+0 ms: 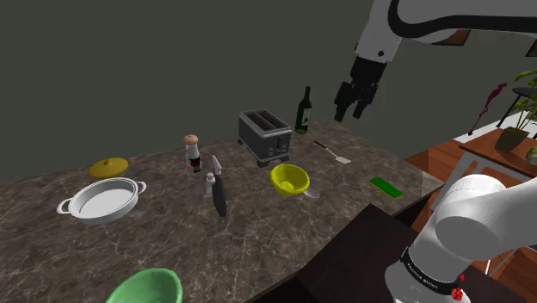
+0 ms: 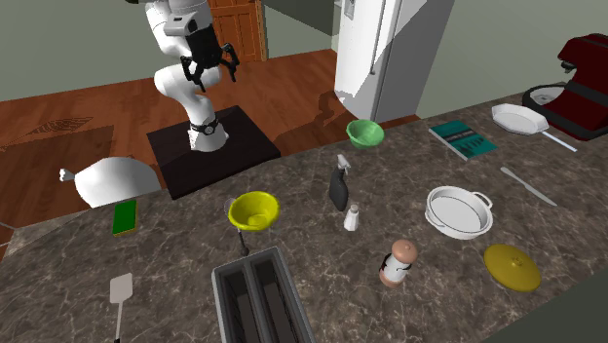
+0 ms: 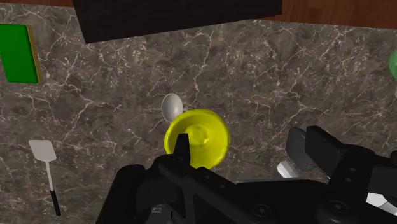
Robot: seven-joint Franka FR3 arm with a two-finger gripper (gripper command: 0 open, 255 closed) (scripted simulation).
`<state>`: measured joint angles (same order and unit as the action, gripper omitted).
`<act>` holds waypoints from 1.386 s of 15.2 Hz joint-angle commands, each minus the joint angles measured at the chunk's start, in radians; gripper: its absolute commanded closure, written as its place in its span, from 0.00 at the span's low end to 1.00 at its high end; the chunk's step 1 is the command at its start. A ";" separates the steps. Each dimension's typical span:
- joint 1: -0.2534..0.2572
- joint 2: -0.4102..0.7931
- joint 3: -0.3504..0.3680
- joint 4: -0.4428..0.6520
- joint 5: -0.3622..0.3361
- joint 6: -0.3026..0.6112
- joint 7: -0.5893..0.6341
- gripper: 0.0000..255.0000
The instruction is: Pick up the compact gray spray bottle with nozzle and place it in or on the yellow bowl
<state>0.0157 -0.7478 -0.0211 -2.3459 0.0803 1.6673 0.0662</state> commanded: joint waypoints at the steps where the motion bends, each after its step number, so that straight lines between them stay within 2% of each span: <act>1: 0.000 0.000 0.000 0.000 0.000 0.000 0.000 0.00; 12: 0.042 0.323 0.172 0.092 0.033 0.234 0.184 0.00; 21: 0.064 0.649 0.284 0.285 -0.041 0.353 0.357 0.00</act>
<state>0.0753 -0.1426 0.2496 -2.0902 0.0530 2.0085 0.3985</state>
